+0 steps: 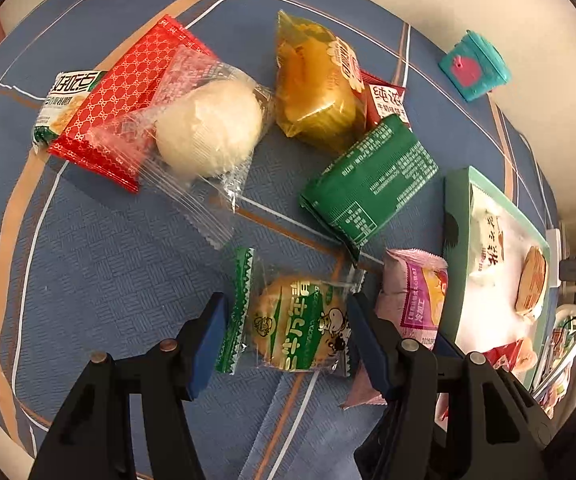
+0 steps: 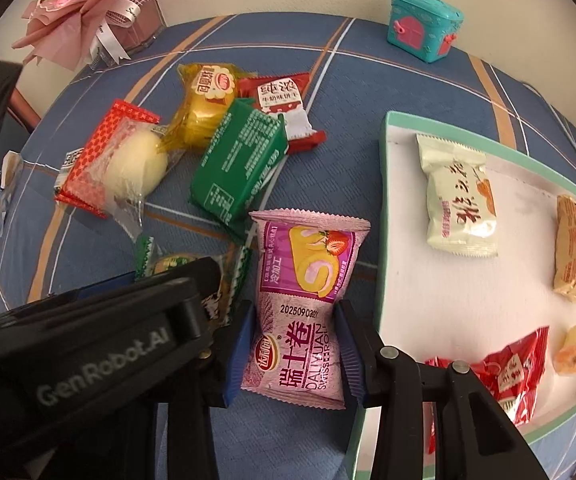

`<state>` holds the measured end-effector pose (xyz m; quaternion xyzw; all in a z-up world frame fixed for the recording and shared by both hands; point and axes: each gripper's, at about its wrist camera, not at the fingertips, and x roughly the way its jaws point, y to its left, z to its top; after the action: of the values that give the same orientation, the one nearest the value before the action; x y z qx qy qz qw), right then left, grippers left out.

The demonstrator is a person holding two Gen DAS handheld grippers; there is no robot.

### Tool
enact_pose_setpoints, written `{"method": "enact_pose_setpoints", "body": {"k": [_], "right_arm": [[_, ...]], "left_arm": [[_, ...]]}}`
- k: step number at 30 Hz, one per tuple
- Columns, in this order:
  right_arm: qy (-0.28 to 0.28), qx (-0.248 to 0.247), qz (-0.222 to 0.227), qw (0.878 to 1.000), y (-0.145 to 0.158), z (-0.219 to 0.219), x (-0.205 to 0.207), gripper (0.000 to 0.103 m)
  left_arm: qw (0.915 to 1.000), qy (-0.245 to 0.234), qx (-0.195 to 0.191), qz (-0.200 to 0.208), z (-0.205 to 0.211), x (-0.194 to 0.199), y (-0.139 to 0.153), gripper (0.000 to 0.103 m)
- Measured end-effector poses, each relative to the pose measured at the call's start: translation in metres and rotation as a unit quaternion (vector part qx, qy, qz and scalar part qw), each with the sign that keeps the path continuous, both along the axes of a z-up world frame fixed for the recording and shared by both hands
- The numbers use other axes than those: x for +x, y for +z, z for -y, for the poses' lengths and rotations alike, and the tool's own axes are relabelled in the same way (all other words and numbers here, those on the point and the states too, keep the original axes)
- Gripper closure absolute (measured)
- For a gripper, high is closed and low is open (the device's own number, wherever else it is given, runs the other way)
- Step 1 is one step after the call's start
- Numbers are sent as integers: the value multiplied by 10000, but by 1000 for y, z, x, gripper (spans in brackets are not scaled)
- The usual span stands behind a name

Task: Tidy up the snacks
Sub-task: 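Grasp the green round cookie packet with left tool while right tool grasps pink swiss roll, then lift the cookie packet and swiss roll and carry both over the tray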

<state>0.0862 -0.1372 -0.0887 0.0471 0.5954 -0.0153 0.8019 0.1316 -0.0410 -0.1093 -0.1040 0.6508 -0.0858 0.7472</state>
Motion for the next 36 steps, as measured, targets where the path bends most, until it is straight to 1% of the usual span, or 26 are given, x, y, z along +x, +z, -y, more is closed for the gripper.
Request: {"method": "enact_pose_setpoints", "body": {"k": [2, 5, 8, 11, 12, 13, 15, 17, 18, 20, 24, 27, 31, 36], "right_arm": [[-33, 6, -22, 10000, -1, -1, -4, 60], [-59, 15, -46, 10000, -2, -2, -12, 60], [-73, 18, -53, 10000, -2, -4, -20, 60], [-72, 29, -50, 10000, -3, -5, -26, 60], [-70, 35, -42, 10000, -3, -6, -29, 60], [-70, 47, -43, 10000, -3, -4, -31, 60], [-69, 55, -44, 10000, -3, -4, -33, 62], [-58, 54, -13, 10000, -1, -4, -36, 65], [-66, 65, -3, 10000, -1, -2, -36, 65], [-91, 100, -3, 9999, 0, 1, -33, 66], [-133, 162, -2, 9998, 3, 6, -34, 66], [-175, 258, 37, 9995, 7, 14, -33, 67], [-180, 273, 58, 9994, 16, 18, -30, 67], [-167, 249, 14, 9995, 14, 18, -27, 67]], "left_arm": [[10000, -34, 14, -24, 2, 1, -3, 40], [10000, -61, 37, -25, 14, 0, -10, 36], [9998, -103, 136, 56, 23, 1, -12, 36], [9999, -65, 118, 86, 26, 1, -11, 36], [9999, -56, 71, 88, 25, 0, -10, 42], [9999, -45, -22, 106, 25, 0, -8, 52], [9998, -30, -105, 142, 25, 1, -5, 56], [9997, -27, -144, 198, 26, 3, -1, 66], [9996, -14, -190, 213, 25, 3, 1, 67], [9993, 18, -251, 266, 23, 4, 5, 74], [9985, 78, -441, 330, 17, 5, 11, 80], [9969, 70, -718, 326, 17, 4, 14, 83], [9966, 10, -724, 392, 21, 5, 20, 83], [9957, 107, -846, 355, 23, 8, 15, 83]]}}
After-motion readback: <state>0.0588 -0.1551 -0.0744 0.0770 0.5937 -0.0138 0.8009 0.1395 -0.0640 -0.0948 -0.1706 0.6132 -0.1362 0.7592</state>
